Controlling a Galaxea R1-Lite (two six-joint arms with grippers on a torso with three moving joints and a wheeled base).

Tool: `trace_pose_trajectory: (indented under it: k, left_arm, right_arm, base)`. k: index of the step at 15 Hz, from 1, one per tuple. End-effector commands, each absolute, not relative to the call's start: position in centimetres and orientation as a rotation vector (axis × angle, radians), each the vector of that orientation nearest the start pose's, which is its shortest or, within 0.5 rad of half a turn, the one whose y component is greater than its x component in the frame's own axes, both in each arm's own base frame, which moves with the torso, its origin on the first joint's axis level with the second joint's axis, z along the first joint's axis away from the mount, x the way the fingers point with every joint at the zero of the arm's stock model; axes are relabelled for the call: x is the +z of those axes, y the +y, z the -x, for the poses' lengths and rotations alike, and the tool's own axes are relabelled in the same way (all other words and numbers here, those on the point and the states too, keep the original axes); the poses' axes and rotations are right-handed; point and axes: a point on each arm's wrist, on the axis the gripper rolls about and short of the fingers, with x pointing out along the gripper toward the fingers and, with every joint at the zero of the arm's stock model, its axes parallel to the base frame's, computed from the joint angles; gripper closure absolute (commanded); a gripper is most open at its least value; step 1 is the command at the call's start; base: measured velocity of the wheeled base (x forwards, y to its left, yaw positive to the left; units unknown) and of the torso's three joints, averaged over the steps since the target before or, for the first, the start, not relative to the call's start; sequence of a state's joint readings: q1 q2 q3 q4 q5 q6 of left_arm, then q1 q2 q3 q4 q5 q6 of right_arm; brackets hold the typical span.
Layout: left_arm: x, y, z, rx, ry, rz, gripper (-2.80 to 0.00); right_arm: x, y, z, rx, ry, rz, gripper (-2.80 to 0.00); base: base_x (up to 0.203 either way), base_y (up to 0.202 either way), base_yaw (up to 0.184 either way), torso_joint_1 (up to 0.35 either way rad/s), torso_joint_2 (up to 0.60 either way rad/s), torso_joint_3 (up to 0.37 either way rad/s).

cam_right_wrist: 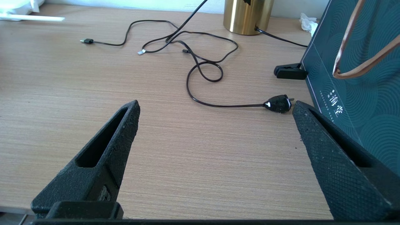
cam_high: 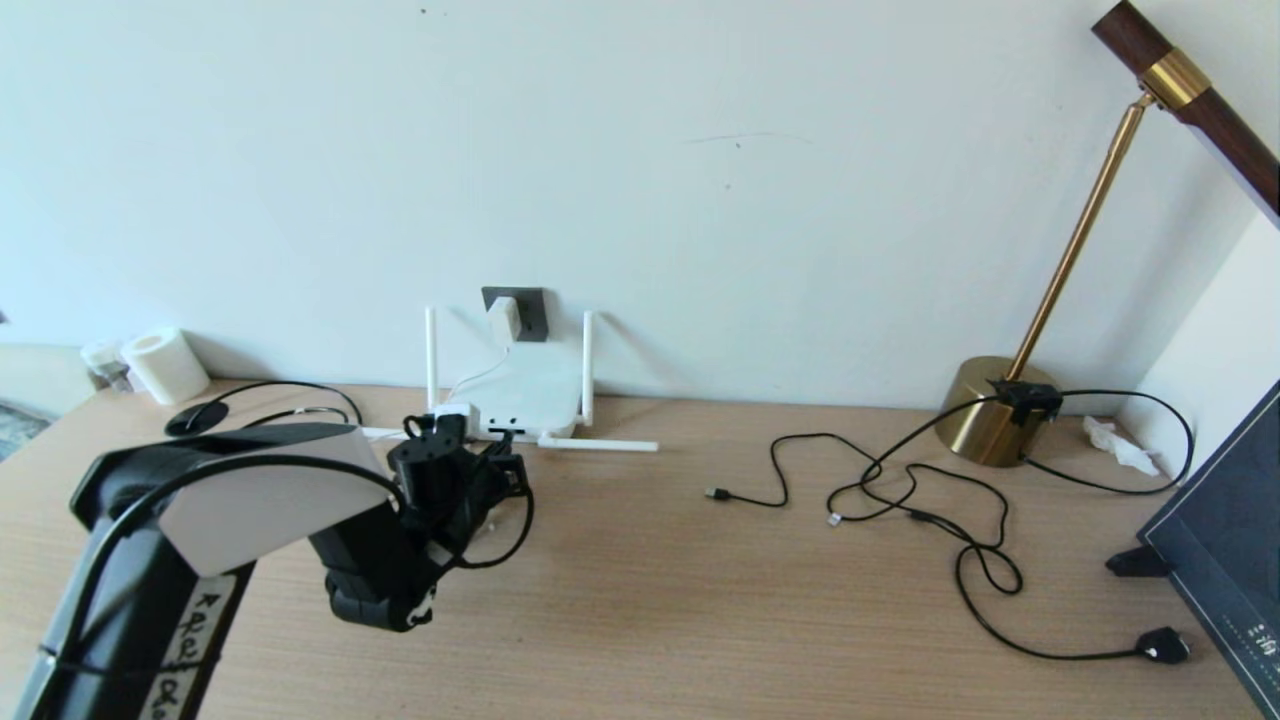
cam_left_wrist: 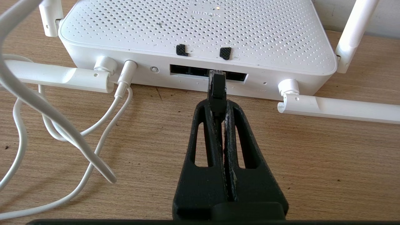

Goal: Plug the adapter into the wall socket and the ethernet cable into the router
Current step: Plug cable into router interface

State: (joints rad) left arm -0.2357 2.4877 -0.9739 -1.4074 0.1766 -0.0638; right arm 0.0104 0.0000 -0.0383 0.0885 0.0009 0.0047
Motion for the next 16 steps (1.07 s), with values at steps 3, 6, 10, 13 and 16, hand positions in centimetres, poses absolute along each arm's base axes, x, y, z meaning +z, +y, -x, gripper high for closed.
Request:
trace_pose_trajectory:
  k: [3,6,10,13,16]
  left_arm:
    - [0.00,-9.55,-41.60,-0.061,0.098,0.045,0.00]
    - [0.07,-9.51,-41.69,-0.060,0.095,0.044,0.00]
    - [0.12,-9.49,-41.86,-0.060,0.093,0.044,0.00]
    - [0.06,-9.53,-42.04,-0.060,0.096,0.044,0.00]
    - [-0.05,-9.47,-42.10,-0.058,0.102,0.043,0.00]
  right_arm:
    - [7.70,-0.02,2.58,0.012,0.052,-0.004,-2.80]
    - [7.69,-0.02,2.60,0.012,0.051,-0.004,-2.80]
    - [7.70,-0.02,2.58,0.012,0.052,-0.004,-2.80]
    - [7.69,-0.02,2.59,0.012,0.051,-0.004,-2.80]
    - [7.70,-0.02,2.58,0.012,0.052,-0.004,-2.80]
  base:
    - [0.000,0.000,0.000,0.000,0.00,0.000]
    - [0.000,0.000,0.000,0.000,0.00,0.000]
    - [0.000,0.000,0.000,0.000,0.00,0.000]
    - [0.000,0.000,0.000,0.000,0.00,0.000]
    - [0.000,0.000,0.000,0.000,0.00,0.000]
